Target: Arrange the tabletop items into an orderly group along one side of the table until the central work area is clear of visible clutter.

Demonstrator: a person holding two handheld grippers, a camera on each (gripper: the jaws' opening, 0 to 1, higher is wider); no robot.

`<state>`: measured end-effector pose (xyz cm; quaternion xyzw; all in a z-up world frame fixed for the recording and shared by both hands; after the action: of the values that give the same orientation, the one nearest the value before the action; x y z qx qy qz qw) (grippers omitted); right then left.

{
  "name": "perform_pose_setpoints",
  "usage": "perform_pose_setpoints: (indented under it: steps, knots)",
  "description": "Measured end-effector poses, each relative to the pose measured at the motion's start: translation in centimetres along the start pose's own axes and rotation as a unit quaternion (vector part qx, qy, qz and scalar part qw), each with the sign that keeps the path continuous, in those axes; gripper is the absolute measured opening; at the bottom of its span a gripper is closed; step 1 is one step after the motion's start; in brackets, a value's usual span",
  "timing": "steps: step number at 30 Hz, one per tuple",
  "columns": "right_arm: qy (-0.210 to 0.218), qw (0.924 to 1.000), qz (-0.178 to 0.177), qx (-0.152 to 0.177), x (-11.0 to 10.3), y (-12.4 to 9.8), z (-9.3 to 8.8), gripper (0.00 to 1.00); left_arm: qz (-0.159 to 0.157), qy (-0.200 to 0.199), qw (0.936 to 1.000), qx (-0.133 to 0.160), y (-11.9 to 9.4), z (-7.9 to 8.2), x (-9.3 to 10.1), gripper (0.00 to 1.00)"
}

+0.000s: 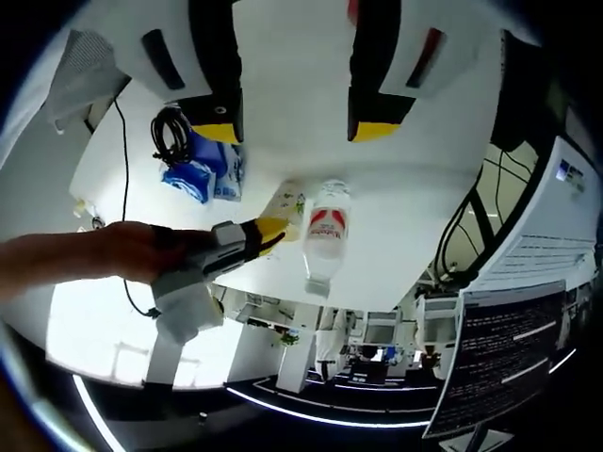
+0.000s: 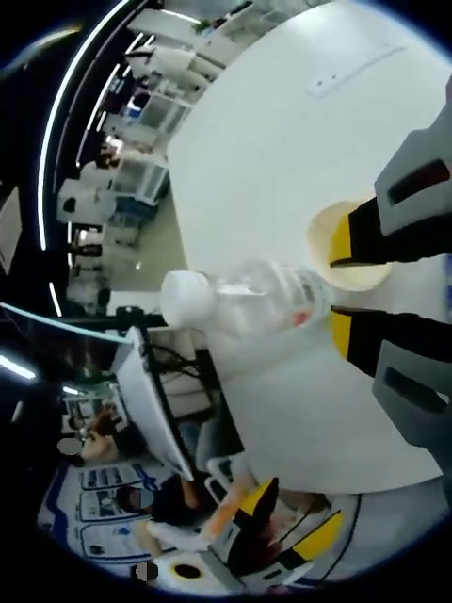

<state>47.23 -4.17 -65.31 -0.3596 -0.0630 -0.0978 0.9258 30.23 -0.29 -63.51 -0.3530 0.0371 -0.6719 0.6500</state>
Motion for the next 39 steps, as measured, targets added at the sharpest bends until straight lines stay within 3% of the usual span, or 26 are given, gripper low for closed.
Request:
perform_pose_setpoints:
  steps: [2,7,8,11,15,26,39]
  knots:
    - [0.017,0.9995,-0.013,0.024,0.0,-1.2,0.8,0.13,-0.004,0.002,1.0000,0.001,-0.1,0.0,0.5,0.42]
    - [0.020,0.9988,-0.014,0.042,-1.1,-4.5,0.4,0.15,-0.015,0.010,0.9998,-0.006,0.0,-0.4,1.9,0.41]
    - [0.045,0.9979,-0.010,0.046,-1.4,-5.0,-0.1,0.17,-0.017,0.011,0.9998,-0.007,0.1,-0.4,2.2,0.41]
    - [0.042,0.9984,-0.010,0.037,-2.0,-6.4,-2.2,0.23,-0.027,0.021,0.9994,-0.011,0.1,-0.5,3.4,0.41]
    - [0.078,0.9962,-0.014,0.036,-2.6,-8.7,-4.8,0.22,-0.033,0.031,0.9988,-0.017,-0.2,-1.0,4.5,0.40]
    - [0.127,0.9906,-0.045,0.024,-3.1,-13.2,-11.1,0.21,-0.058,0.037,0.9970,-0.037,-1.4,-3.0,7.4,0.39]
    - [0.183,0.9795,-0.082,0.015,-4.0,-17.3,-16.7,0.21,-0.087,0.061,0.9922,-0.064,-0.5,-5.0,10.8,0.40]
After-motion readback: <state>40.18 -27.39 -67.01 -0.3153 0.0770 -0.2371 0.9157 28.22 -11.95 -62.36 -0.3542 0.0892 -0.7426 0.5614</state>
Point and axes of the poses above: the point that each gripper's makers call its tool centre point, and the gripper's own axes: y roughly forward along the fingers, x roughly to its right, z roughly out of its top, the point moved 2 cm from there along -y, roughly backward along the fingers, and after that the axes turned 13 degrees about -y, right-handed, at the moved point
